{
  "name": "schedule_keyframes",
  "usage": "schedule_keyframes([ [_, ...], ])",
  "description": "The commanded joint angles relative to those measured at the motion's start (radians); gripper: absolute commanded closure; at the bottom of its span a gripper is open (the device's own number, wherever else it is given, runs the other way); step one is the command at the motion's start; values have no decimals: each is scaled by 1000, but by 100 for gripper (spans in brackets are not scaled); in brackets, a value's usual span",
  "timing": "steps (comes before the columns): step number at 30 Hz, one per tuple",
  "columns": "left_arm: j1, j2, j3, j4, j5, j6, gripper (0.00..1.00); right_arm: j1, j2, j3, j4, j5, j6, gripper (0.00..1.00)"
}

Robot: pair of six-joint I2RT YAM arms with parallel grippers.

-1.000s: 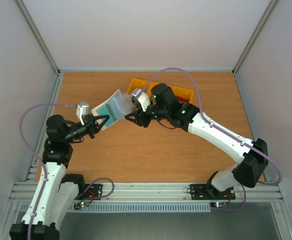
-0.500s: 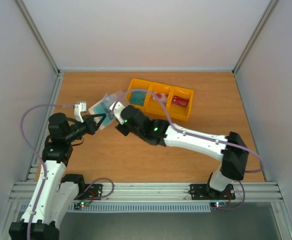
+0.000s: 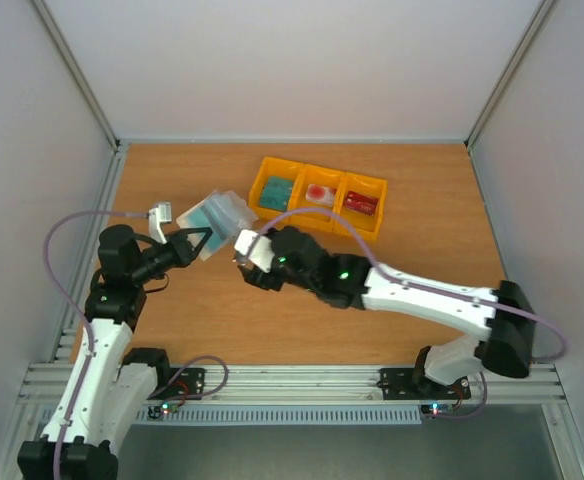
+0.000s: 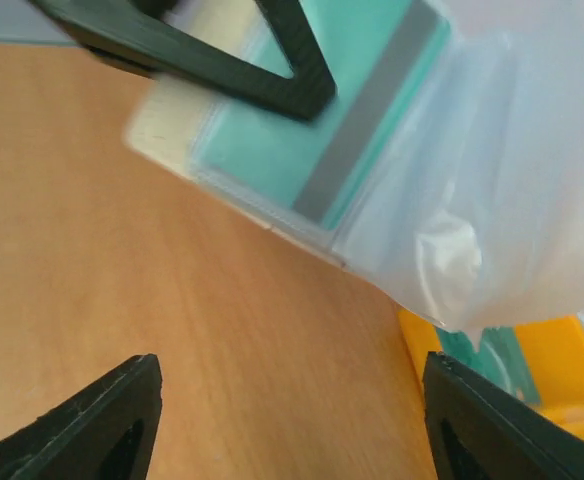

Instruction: Take the credit cards out of the card holder

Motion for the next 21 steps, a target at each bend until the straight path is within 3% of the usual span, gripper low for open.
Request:
schedule_keyframes([
  [1, -7, -25, 25, -13, 67, 202, 100, -117, -193, -6, -168, -536, 0, 25],
  [4, -19, -41, 38, -63, 157, 393, 100, -222, -257, 53, -309, -867, 33, 24],
  [6, -32, -58, 61, -155, 266, 563, 100, -269, -266, 125, -422, -1008, 23, 24],
  [8, -48, -74, 111, -346, 368, 861, 100, -276, -261, 196, -510, -984, -4, 25],
  [10, -72, -70, 170, -562, 378, 1197, 100, -277, -246, 245, -549, -888, -15, 25],
  [14, -132, -40, 244, -868, 323, 1534, 100, -275, -168, 309, -567, -827, -31, 26],
  [17, -176, -22, 278, -981, 323, 1627, 100, -270, -101, 360, -614, -967, -88, 24],
  [21, -199, -11, 300, -950, 338, 1531, 100, -256, -37, 429, -725, -1108, -153, 17],
])
